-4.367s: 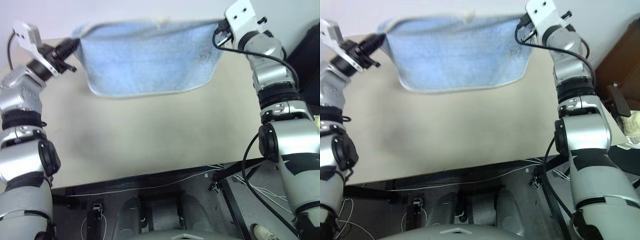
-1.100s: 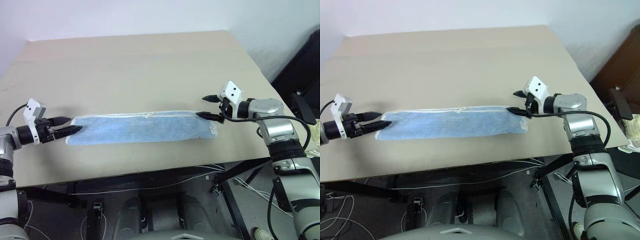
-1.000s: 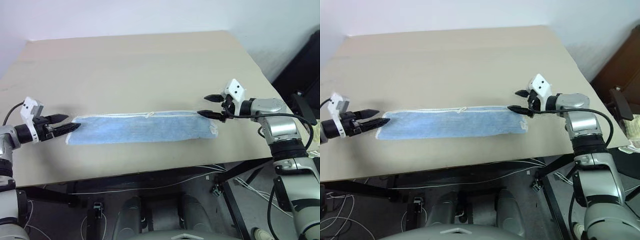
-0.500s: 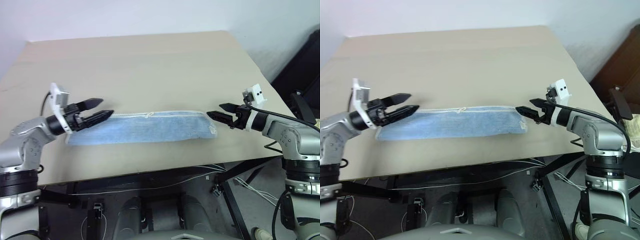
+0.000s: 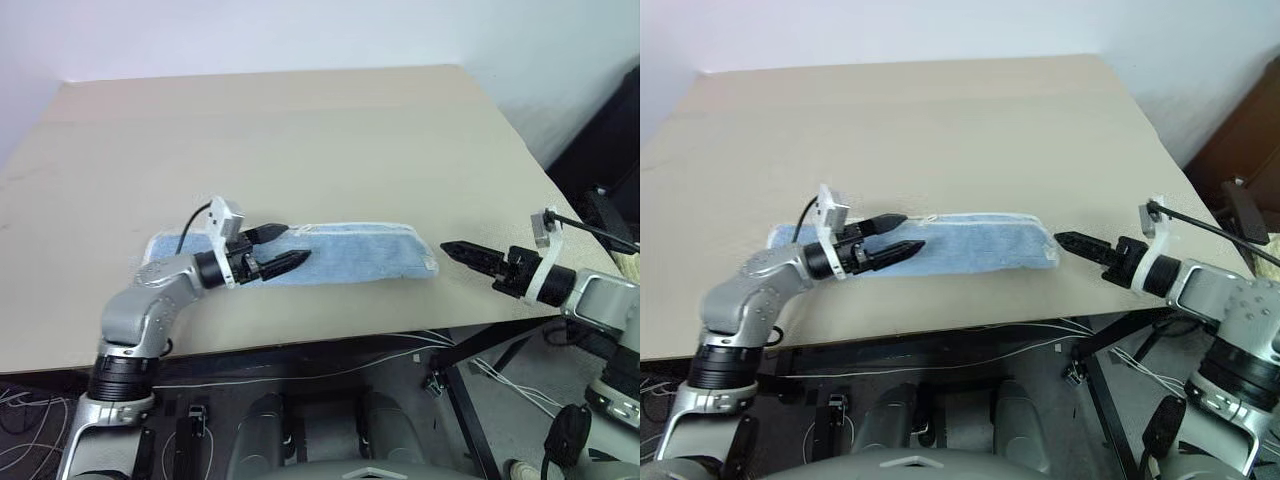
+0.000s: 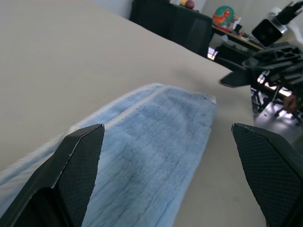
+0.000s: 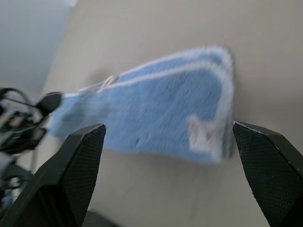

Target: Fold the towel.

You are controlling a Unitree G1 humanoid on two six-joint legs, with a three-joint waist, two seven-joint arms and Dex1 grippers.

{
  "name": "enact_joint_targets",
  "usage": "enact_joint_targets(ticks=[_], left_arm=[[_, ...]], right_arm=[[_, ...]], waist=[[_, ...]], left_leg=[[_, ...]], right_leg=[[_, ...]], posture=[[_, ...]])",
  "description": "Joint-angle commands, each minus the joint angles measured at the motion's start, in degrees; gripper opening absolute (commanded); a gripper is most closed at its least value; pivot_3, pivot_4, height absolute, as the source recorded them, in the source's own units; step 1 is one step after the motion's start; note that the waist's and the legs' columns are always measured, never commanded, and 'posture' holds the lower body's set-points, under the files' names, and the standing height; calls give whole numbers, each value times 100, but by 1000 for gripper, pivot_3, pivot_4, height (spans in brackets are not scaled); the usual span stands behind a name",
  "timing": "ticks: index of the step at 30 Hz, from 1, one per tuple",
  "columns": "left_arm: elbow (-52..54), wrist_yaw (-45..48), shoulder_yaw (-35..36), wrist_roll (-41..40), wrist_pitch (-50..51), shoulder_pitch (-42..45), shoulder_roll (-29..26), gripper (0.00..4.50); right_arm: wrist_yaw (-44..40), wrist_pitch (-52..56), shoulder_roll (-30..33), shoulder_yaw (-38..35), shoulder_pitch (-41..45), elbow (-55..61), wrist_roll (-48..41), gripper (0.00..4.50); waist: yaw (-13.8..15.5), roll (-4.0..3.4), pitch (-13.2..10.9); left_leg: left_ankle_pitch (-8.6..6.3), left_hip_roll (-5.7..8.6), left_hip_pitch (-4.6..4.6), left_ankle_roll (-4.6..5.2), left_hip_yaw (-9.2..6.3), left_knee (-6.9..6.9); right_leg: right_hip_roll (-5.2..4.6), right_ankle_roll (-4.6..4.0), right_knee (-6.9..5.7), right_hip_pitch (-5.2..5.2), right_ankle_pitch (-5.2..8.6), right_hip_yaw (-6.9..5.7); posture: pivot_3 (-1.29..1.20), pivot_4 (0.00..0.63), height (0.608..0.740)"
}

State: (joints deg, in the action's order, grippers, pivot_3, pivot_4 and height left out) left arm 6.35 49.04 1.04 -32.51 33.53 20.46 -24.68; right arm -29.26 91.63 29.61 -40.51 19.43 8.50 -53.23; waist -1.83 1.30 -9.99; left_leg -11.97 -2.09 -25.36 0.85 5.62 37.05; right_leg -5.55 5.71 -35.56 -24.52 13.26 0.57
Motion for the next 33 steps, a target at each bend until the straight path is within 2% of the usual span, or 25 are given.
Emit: enact_joint_targets(ticks=[1, 7, 13, 24, 33], left_arm=[[-135, -140, -195, 221, -221, 147, 184, 4500], [-407, 34, -288, 350, -353, 263, 201, 4500], [-543, 144, -385, 541, -491, 328, 185, 4500], [-463, 131, -384, 709, -578, 221, 104, 4500], [-449, 43, -379, 759, -649, 189, 87, 4500]], right_arm=[[508, 87, -344, -153, -246, 173, -640, 4491], [1571, 87, -956, -186, -481, 280, -1644, 4491], [2459, 33, -1379, -265, -286, 57, -1921, 4491], [3461, -592, -1340, -388, 87, -786, -2084, 4491], [3868, -1091, -1277, -163, 129, -1032, -2268, 4491]], waist=[[-16, 0, 0], [-55, -1, 0], [-54, -2, 1], [-60, -3, 1], [-61, -3, 1]], left_leg=[[-1, -1, 0, 0, -3, 0], [-4, -1, -3, 6, -6, -1], [-8, -2, -10, 12, -9, -4], [-16, -2, -12, 10, -8, -11], [-22, -2, -12, 3, -8, -10]], right_leg=[[1, 0, 5, 3, 0, -3], [1, 2, 13, 3, -1, -2], [-1, 1, 31, 4, -1, -5], [-5, 0, 44, 5, -1, -5], [-8, -4, 51, 7, -3, -4]], posture=[[0, 150, 740], [0, 150, 740], [0, 150, 740], [0, 150, 740], [0, 150, 740]])
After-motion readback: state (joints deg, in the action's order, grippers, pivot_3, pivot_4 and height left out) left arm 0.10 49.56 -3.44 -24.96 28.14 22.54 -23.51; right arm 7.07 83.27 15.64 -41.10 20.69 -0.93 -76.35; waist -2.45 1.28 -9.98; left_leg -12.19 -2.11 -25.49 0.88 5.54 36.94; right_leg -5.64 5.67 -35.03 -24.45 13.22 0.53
